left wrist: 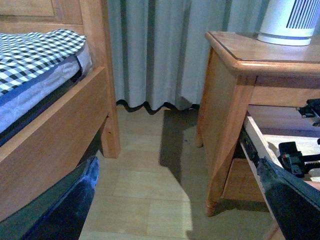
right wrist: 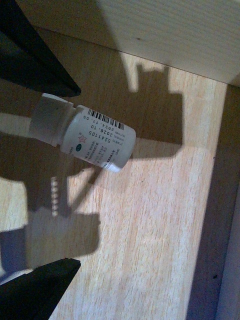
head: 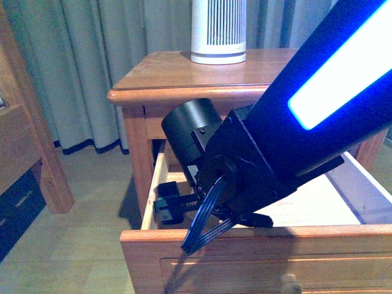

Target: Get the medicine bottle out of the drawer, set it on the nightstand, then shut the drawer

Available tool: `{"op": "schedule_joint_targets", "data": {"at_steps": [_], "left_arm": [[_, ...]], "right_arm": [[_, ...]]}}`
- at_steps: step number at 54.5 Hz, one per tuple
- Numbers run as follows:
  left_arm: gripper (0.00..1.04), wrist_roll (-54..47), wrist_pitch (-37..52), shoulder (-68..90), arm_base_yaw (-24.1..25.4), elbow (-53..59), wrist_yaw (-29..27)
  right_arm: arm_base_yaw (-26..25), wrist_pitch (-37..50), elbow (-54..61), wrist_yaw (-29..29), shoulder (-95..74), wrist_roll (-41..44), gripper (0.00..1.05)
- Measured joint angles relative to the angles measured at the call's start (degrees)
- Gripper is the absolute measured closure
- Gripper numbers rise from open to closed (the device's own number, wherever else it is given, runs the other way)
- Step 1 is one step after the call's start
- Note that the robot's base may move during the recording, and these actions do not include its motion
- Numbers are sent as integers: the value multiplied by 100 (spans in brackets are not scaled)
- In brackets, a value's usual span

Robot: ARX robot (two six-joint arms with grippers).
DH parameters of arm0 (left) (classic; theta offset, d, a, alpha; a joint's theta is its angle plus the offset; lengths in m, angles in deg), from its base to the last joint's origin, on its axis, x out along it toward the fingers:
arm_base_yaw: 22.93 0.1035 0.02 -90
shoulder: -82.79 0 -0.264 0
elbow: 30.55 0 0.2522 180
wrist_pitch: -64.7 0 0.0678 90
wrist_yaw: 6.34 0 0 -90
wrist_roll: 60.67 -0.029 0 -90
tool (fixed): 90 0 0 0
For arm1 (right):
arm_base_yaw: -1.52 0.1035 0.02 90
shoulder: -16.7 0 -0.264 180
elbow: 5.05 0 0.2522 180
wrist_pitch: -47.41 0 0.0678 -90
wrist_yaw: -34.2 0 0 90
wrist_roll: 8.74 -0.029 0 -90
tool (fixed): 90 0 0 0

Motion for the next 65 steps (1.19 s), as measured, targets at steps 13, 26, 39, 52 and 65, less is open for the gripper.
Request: {"op": "schedule_joint_targets", "data": {"at_steps": [13, 26, 39, 52, 65], "left_arm": [[7, 0, 0, 0, 0, 0, 0], [7, 0, 0, 0, 0, 0, 0], [7, 0, 0, 0, 0, 0, 0], [7, 0, 0, 0, 0, 0, 0], [7, 0, 0, 0, 0, 0, 0]], "right_arm": [[-17, -94, -302, 131, -221, 44, 7], [-28, -317, -553, 328, -348, -7, 32], [-46, -291, -527, 437, -363, -61, 72], [-57, 57, 129, 813, 111, 74, 75], [-229, 372, 1095, 1257, 1276, -7, 75]]}}
